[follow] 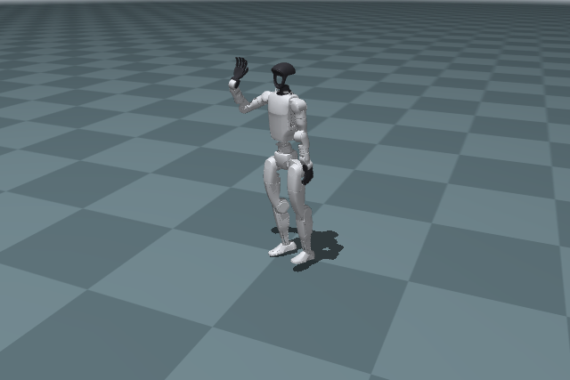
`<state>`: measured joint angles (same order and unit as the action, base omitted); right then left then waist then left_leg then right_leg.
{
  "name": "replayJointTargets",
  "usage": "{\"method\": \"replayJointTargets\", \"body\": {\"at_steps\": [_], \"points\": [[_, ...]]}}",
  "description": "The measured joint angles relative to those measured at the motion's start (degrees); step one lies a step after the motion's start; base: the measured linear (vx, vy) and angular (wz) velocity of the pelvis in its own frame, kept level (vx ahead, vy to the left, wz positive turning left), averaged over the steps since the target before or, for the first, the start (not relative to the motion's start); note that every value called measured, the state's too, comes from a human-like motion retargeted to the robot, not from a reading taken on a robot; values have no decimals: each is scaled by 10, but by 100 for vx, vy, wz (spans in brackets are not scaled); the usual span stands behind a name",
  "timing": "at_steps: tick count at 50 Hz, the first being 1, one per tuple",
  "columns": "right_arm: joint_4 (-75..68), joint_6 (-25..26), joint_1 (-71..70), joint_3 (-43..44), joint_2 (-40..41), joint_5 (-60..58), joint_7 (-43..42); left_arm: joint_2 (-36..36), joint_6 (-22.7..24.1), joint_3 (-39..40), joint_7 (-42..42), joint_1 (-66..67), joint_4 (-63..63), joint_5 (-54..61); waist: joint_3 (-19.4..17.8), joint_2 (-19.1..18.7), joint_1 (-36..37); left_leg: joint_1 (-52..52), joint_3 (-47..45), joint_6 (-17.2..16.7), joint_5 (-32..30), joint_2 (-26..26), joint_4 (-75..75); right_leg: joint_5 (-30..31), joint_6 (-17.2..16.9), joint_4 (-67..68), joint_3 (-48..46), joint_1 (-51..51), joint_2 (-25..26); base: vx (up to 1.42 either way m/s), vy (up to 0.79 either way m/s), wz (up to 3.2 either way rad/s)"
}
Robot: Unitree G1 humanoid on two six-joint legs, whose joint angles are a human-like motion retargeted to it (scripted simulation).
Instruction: In place motions
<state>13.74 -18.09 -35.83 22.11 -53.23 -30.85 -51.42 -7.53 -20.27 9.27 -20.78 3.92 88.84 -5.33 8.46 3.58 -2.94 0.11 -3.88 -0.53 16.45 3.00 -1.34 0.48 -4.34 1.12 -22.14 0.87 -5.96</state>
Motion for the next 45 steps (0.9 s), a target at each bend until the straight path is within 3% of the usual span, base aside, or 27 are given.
{"method": "replayJointTargets", "body": {"at_steps": [5,10,13,17,20,25,32,36,40,45], "points": [[-3,-20,-2,-10,-8,-27,-9,1,1,-3,-1,-3,-6,-1,0,-1,0,0,0,0,0,0,-1,1,0,0,0,0,0,0,0,0],[-64,6,-25,-32,29,53,20,1,1,-6,-5,-5,-6,-3,2,-1,1,-1,0,0,-1,0,-1,1,0,-1,-1,0,0,0,0,0],[-105,78,-38,-35,55,136,31,1,1,-5,-5,-5,-6,-4,3,0,1,0,0,0,-1,1,-1,1,0,-1,-1,-1,-1,0,0,0],[-148,221,-57,-25,93,243,47,1,0,-4,-7,-3,-5,-3,3,0,1,1,1,0,-2,2,0,2,0,-2,-2,-3,-1,0,0,0],[-171,260,-68,-14,118,300,91,1,-1,-4,-10,-2,-3,-4,1,0,1,2,1,1,-2,2,0,1,1,-2,-3,-5,-1,0,0,0],[-173,237,-68,-10,130,356,96,1,-2,-4,-13,0,1,-8,-1,0,1,3,3,1,-3,3,0,1,1,-2,-5,-7,-2,0,0,0],[-123,222,-59,-25,96,268,77,3,-4,-2,-18,2,7,-8,-5,-5,1,3,3,1,-3,4,0,2,1,-2,-5,-7,-2,0,0,0],[-82,144,-49,-39,56,175,56,3,-4,-5,-18,2,6,-11,-8,-7,2,3,3,1,-4,4,0,3,1,-2,-5,-7,-3,0,0,0],[-31,52,-32,-39,3,25,-27,4,-3,-5,-15,-2,5,-11,-10,-11,1,0,5,0,-5,5,-1,3,0,-2,-7,-5,-4,0,0,0],[15,55,2,-14,-39,-117,-67,3,-13,-1,-1,-3,-9,-18,-8,-16,0,-5,8,0,-6,4,-1,3,-1,-3,-11,-3,-5,0,0,0]]}}
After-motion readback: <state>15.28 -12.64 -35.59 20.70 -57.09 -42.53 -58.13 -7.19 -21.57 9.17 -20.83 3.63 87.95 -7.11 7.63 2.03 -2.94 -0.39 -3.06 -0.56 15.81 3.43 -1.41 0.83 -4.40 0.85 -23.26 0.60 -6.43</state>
